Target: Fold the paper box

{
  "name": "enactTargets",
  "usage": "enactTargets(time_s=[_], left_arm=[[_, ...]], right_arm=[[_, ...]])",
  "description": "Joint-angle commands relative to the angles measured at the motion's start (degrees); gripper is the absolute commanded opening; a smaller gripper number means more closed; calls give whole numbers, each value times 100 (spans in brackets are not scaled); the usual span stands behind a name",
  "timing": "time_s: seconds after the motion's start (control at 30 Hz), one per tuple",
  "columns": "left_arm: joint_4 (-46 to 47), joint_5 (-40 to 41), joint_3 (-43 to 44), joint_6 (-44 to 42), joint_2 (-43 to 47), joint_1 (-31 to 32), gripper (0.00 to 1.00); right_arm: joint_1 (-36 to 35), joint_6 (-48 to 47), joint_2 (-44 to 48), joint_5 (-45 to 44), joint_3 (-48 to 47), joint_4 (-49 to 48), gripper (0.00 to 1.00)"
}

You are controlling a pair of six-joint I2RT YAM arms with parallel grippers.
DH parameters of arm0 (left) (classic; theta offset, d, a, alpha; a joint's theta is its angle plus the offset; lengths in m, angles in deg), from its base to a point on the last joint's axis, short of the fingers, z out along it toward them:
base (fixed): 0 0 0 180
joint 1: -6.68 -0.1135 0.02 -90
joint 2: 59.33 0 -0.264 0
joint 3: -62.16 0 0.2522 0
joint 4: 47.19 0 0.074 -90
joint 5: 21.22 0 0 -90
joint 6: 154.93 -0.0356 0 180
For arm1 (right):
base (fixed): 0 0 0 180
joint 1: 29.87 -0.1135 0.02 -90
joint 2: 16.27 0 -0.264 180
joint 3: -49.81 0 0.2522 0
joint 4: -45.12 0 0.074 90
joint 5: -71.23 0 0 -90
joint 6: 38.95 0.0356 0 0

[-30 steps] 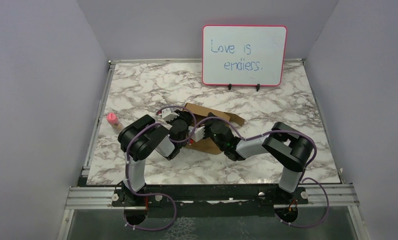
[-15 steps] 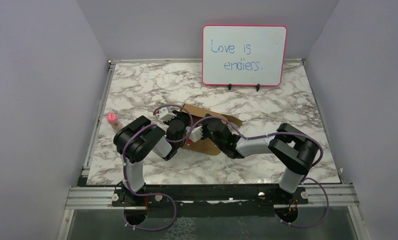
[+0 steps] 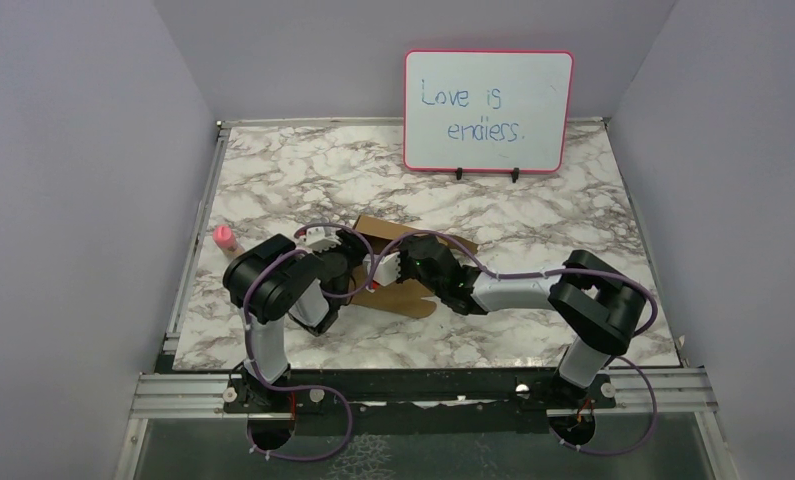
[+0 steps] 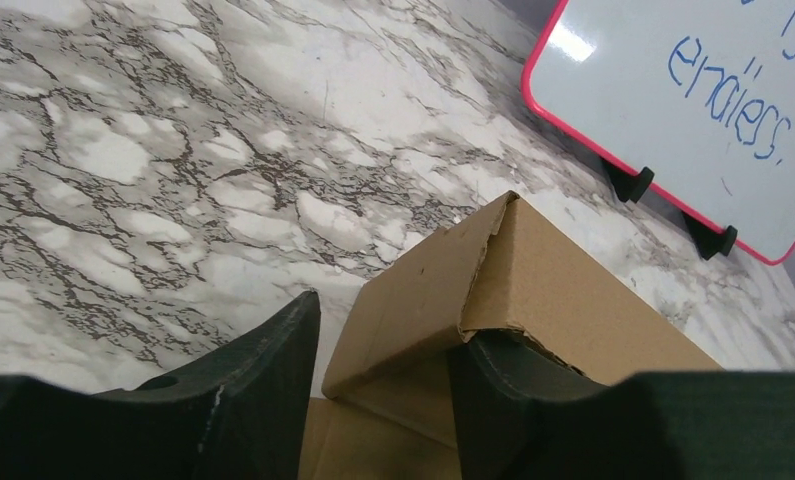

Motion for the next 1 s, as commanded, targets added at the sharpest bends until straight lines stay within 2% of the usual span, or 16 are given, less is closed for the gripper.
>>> enactTargets(time_s=[0.0,0.3,0.53,0.67,0.87,0.97], left_arm=[[389,-110,-188,-348,-65,-146,52],[107,-97,-47,-416,-169,-146,55],[105,59,132,-10,-439,-139,56],[107,163,289,157,-576,-128,51],[23,504,329,344,-628,-128,33],[-54,726,281,449,-610,-128,29]], right_arm=[[-110,342,58,463,141,687,1],[-110,409,66,583,142,648,1],[-114,480,34,670,171,650,1],[-119,503,25,696,174,657,1],[-119,536,25,671,194,630,1],[-119,558,24,672,216,623,1]])
